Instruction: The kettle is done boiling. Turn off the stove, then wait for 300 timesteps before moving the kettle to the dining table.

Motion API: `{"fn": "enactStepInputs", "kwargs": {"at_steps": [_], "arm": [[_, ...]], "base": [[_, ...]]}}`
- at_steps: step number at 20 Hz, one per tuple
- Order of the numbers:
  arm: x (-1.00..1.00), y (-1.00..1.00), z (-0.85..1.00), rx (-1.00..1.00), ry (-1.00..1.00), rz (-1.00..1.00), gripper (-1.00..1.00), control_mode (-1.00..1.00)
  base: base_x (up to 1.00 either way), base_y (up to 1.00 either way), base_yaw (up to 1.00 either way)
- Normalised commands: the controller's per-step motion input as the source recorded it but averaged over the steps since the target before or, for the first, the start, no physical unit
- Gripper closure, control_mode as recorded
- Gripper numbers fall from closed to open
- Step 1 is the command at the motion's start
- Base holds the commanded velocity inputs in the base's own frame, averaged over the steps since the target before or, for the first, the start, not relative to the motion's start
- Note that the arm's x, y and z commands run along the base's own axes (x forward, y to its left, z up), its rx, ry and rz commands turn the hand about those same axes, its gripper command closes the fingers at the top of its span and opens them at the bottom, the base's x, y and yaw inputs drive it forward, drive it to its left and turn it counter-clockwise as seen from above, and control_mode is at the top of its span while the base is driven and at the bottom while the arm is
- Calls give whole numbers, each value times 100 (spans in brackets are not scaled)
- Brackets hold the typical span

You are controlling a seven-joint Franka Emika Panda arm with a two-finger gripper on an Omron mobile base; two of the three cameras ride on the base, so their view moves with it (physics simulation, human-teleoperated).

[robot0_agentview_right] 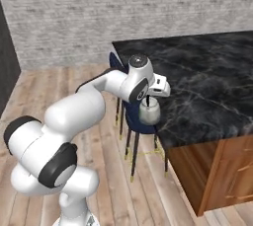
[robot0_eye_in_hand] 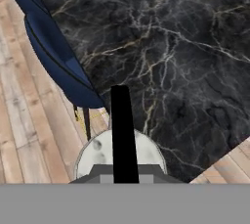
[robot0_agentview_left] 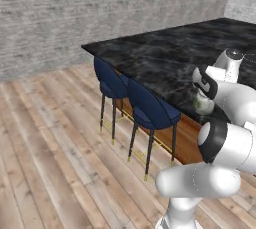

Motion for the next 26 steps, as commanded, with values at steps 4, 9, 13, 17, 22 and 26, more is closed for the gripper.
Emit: {"fn": "enactStepInputs", "kwargs": {"at_steps": [4,9,13,17,22,26], "arm": [[0,0,0,0,0,0,100,100],[0,0,0,0,0,0,100,100],[0,0,0,0,0,0,100,100],[0,0,0,0,0,0,100,100],[0,0,0,0,0,0,100,100],[0,0,0,0,0,0,100,100]], "base": [[40,56,-28],[57,46,-20],[56,43,-17],[53,38,-16],[46,27,-15],[42,16,-14]]}}
